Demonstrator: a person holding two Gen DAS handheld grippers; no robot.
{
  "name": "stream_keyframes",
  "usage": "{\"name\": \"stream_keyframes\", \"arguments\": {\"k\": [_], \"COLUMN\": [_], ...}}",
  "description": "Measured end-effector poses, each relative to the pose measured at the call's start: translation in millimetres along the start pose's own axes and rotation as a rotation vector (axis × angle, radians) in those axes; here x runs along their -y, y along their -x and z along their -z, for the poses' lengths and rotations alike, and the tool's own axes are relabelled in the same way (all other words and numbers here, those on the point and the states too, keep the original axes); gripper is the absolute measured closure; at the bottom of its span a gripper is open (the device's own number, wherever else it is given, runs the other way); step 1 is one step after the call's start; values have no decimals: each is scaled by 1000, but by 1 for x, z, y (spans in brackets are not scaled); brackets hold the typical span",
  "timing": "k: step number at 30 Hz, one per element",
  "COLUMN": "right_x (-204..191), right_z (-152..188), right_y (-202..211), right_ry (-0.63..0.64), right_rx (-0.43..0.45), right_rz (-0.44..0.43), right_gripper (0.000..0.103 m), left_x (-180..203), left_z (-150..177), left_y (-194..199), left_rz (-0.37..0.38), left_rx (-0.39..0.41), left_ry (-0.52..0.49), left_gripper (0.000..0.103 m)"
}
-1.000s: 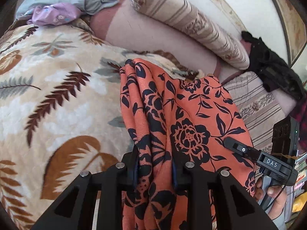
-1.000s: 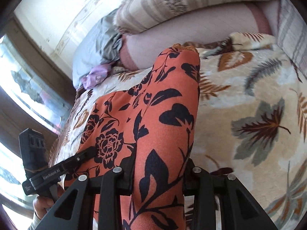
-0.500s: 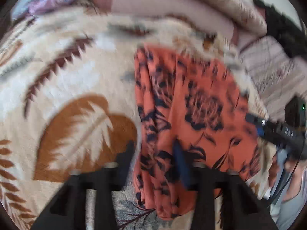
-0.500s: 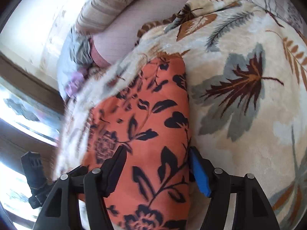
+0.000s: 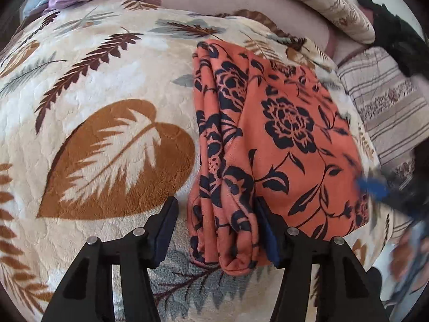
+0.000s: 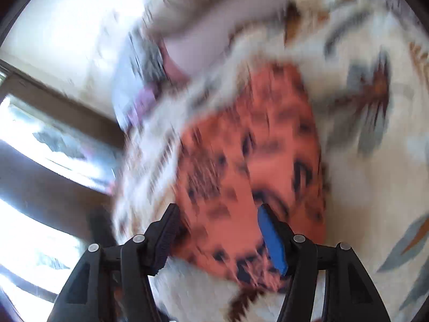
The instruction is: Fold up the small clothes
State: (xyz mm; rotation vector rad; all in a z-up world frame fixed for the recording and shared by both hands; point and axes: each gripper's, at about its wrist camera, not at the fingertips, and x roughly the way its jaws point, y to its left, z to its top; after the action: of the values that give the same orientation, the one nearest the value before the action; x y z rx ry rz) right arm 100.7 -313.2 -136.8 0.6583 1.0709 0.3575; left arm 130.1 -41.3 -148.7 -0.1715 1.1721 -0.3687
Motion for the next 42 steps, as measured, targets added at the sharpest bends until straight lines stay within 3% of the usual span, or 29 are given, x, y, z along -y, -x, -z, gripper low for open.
{"name": "stream_keyframes", "arguments": {"k": [1,4,6,10,14,16,18,20,24,27,29,32,34,36,38,39,42], "right_x": [7,-6,-21,-18,25,50,46,24,-13,-9,3,-16,-42,-65,-80,-85,-85], "right_z": [6,4,-12,-56,-104,-111,-110,-97,-46,-12,-5,-4,1,16,41,55,99], "right_y": [-8,6,12,9,-23,-38,-26,-6,22,13,-2,20,40,60,79,83,79], "right_ry": [-14,13,47,12,-160,-249,-251,-170,-46,-24,-46,-62,18,104,174,211,253], "right_rx": [-32,10,38,104,142,117,152,182,158,122,90,134,187,255,328,357,328], "right_rz": [12,9,-11,-72,-73,-88,-108,-87,-93,-35,14,17,26,82,155,208,377], "right_gripper": [39,38,37,35,25,25,25,25,25,20,20,19,19,16,2,0,0], "left_x": [4,11,11,1,-14,-16,-11,-4,9,21,29,39,41,41,42,42,42], "left_z": [-3,-26,-50,-106,-120,-119,-114,-106,-87,-73,-62,-46,-33,-18,-3,5,41], "left_y": [7,33,33,-9,-52,-49,-35,-15,19,39,55,79,95,109,117,119,128], "left_rz": [2,50,39,-39,-116,-124,-134,-153,-157,-166,-170,-171,-177,-172,-180,-187,-217], "left_rx": [7,110,137,90,-6,10,33,82,139,183,201,232,268,302,313,312,328], "left_ry": [-3,-36,-38,-20,23,47,34,-4,-56,-78,-88,-111,-100,-71,-62,-66,-82], "left_gripper": [44,44,43,44,39,35,34,34,34,34,34,34,22,18,18,17,14]}}
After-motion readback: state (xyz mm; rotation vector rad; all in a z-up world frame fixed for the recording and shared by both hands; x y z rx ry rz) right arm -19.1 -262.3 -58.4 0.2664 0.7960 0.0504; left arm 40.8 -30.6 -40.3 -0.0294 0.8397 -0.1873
